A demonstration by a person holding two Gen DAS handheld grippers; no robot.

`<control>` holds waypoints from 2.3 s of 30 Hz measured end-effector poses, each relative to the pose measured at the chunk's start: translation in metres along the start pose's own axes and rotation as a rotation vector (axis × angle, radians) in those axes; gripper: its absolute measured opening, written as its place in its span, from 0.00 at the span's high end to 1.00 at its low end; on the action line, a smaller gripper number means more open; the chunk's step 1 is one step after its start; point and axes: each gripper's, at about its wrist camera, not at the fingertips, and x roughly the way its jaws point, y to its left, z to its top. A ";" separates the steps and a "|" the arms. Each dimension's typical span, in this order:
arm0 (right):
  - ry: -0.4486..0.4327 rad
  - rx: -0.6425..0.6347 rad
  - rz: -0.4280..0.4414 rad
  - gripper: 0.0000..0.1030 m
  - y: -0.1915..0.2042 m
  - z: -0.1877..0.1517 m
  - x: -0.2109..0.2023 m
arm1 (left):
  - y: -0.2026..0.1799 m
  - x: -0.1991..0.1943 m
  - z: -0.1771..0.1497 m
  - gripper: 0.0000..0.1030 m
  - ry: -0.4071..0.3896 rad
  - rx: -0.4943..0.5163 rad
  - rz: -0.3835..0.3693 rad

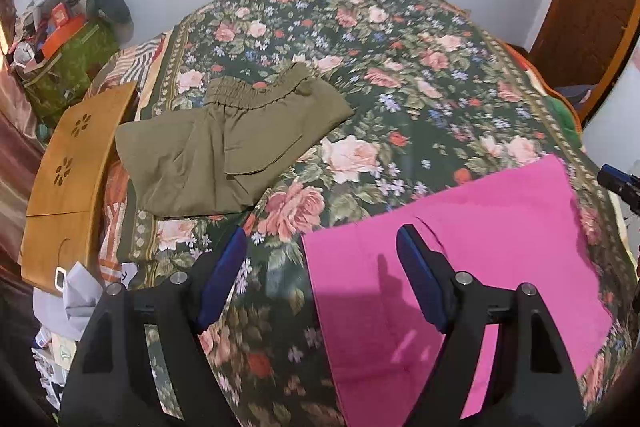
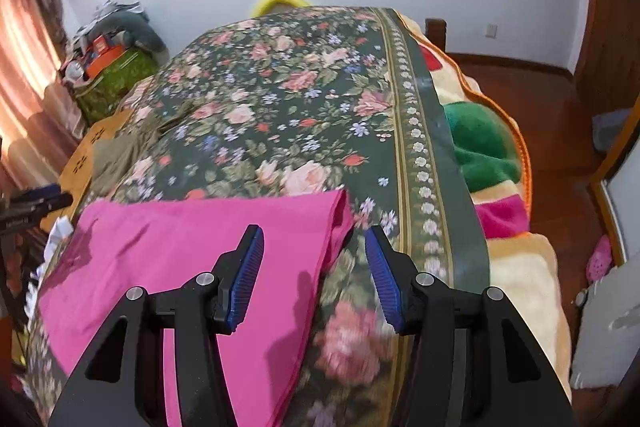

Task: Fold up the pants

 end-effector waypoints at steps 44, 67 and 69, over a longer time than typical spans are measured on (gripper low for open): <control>0.104 -0.169 -0.168 1.00 0.009 0.013 0.089 | -0.009 0.050 -0.031 0.53 0.074 0.068 0.054; 0.118 -0.162 0.216 0.31 0.106 0.034 0.053 | -0.035 0.018 0.000 0.20 0.044 0.101 -0.045; 0.177 -0.158 0.228 0.31 0.114 0.027 0.067 | -0.037 0.028 -0.002 0.20 0.077 0.097 -0.051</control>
